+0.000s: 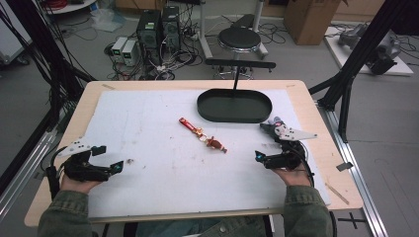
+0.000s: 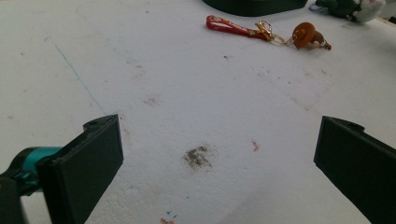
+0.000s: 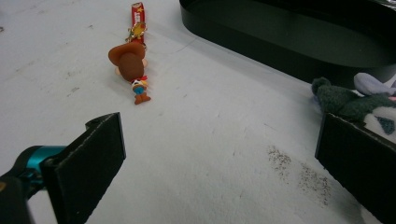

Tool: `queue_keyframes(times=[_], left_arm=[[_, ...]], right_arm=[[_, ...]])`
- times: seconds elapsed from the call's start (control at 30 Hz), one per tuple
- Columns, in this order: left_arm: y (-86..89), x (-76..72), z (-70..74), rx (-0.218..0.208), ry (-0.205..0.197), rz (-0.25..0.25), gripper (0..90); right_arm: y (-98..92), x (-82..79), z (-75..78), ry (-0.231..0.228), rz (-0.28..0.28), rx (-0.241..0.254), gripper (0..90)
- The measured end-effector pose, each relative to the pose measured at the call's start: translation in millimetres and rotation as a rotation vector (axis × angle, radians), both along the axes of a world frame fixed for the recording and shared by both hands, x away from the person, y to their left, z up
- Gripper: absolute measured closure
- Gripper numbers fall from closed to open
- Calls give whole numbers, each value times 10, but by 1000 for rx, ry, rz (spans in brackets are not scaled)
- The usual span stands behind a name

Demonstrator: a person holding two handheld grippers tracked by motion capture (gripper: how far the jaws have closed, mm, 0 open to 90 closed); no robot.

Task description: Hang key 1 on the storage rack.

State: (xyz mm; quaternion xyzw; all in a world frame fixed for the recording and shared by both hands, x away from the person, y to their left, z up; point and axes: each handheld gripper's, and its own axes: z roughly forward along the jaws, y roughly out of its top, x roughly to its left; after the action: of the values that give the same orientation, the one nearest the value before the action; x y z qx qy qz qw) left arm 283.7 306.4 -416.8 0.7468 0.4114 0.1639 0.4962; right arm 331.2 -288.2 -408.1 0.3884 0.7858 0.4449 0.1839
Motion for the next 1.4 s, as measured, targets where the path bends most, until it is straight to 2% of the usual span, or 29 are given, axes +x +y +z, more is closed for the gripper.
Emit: queue_keyframes(times=[0.2, 0.33, 0.4, 0.43, 0.63, 0.73, 0.8, 0.83, 1.1, 1.2, 1.33, 1.4], left_arm=[[-18, 18, -8, -16, 0, -4, 17], [-63, 30, 2, -23, -4, -19, 17], [-84, 36, -2, -20, -2, -20, 17], [-90, 38, -4, -17, 2, -21, 17], [-83, 48, -9, -15, 5, -10, 17], [-82, 52, -12, -11, 7, -13, 17], [-82, 55, -14, -11, 10, -13, 17], [-79, 56, -13, -8, 10, -13, 17], [-78, 61, -19, -14, 13, -13, 17], [-79, 61, -20, -5, 12, -16, 17], [-73, 60, -17, -8, 11, -13, 17], [-68, 62, -17, -7, 11, -13, 17]], right_arm=[[38, 26, 63, -1, -4, -16, 5], [151, 72, 77, 16, 27, -55, 5], [169, 92, 87, 10, 30, -63, 5], [195, 104, 103, 21, 36, -60, 5], [305, 234, 267, 7, 53, -89, 5], [363, 327, 333, 19, 57, -116, 5], [402, 404, 368, 45, 60, -94, 5], [430, 451, 392, 52, 64, -83, 5], [700, 689, 535, 71, 105, -105, 5], [819, 772, 550, 85, 114, -110, 5], [1024, 890, 554, 97, 145, -147, 5], [1117, 943, 560, 95, 157, -143, 5]])
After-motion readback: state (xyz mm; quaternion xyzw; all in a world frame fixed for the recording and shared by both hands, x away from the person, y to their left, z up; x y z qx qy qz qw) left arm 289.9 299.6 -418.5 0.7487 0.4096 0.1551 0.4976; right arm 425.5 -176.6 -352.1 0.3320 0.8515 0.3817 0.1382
